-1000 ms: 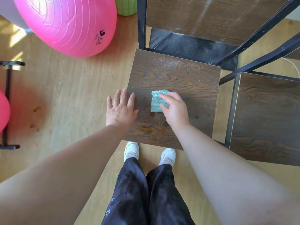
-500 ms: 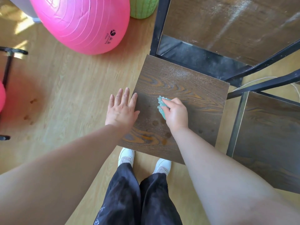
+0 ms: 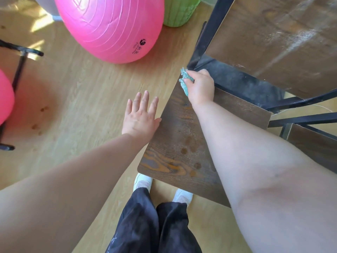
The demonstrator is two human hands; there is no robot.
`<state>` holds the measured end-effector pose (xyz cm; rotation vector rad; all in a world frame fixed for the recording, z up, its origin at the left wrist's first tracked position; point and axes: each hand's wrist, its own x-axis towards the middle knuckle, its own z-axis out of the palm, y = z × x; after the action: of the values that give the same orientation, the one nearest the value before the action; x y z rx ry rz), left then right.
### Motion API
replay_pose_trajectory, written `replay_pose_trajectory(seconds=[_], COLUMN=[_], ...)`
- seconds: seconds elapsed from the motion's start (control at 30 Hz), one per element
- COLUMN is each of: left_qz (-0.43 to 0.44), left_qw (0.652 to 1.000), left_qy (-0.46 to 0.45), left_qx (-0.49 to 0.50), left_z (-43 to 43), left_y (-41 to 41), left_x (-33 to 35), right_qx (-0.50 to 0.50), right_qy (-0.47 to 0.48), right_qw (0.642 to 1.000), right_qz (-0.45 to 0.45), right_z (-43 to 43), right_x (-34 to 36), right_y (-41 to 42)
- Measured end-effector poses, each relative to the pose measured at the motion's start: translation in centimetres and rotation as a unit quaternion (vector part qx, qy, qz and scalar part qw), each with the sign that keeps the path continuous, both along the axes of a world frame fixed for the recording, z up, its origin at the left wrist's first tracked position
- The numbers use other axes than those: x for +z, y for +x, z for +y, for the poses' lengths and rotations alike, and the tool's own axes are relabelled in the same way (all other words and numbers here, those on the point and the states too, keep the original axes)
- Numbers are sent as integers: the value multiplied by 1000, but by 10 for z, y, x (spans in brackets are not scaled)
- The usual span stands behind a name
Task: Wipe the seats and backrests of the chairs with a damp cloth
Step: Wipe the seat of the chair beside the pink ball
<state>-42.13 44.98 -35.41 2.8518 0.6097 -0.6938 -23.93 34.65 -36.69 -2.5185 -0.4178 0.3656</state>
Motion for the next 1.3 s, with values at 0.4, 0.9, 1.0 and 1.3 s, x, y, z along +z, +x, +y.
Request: replay_pose_trajectory(seconds=[0.4,0.9,1.0,1.3], left_qz=[-5,23,29,25], left_qw=[1000,1000,999,1000], left_qy=[-3,4,9,17], left_qx=[-14,-17,-18,-3], left_z=[30,38,35,30], left_y=[25,-2,-12,-51], left_x=[-13,-14,-11,-7], right_qx=[83,87,115,201], right_qy=[-100,-37,-40,-49], right_qw=[991,993,991,977], right_qz=[6,69,63,55], right_z=[9,-2,-9,-32], right_x=[-23,-23,-23,-27], right_y=[3,-27,-53,-142])
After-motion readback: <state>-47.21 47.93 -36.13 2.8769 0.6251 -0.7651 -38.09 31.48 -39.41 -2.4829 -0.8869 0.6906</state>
